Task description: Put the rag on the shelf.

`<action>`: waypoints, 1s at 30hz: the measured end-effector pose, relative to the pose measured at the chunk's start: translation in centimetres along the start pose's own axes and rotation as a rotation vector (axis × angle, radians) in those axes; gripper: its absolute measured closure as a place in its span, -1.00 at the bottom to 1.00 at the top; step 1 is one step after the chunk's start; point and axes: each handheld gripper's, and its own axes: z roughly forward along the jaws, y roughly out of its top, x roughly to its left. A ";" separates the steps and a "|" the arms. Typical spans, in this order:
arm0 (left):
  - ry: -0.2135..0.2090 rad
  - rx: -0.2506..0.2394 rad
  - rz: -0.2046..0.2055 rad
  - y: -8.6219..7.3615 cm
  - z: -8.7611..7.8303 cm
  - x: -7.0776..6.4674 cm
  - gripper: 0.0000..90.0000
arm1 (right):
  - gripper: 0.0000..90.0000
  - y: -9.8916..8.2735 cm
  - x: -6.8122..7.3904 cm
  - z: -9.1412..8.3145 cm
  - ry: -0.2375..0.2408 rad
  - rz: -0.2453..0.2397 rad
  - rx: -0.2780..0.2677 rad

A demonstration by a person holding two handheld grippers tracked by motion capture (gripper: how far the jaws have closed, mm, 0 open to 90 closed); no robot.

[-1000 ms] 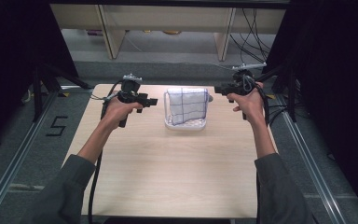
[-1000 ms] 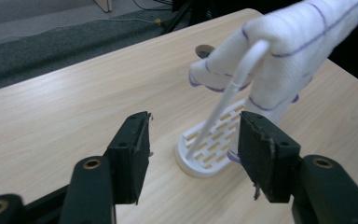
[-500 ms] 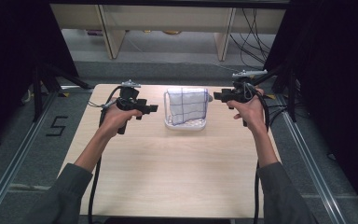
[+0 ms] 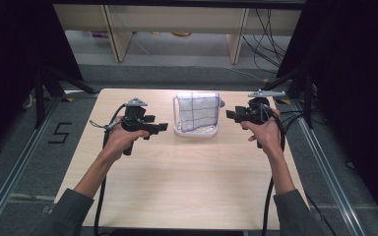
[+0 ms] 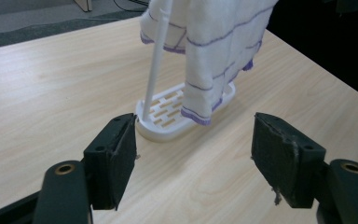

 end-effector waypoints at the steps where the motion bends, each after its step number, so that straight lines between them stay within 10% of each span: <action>1: 0.000 0.000 0.000 0.0 0.0 0.0 -0.33 | 0.09 -0.2 0.0 -0.1 0.008 -0.002 -0.011; 30: -0.019 0.016 0.045 -5.8 -1.1 -1.5 -0.41 | -0.24 -5.0 2.0 0.4 0.068 0.040 0.040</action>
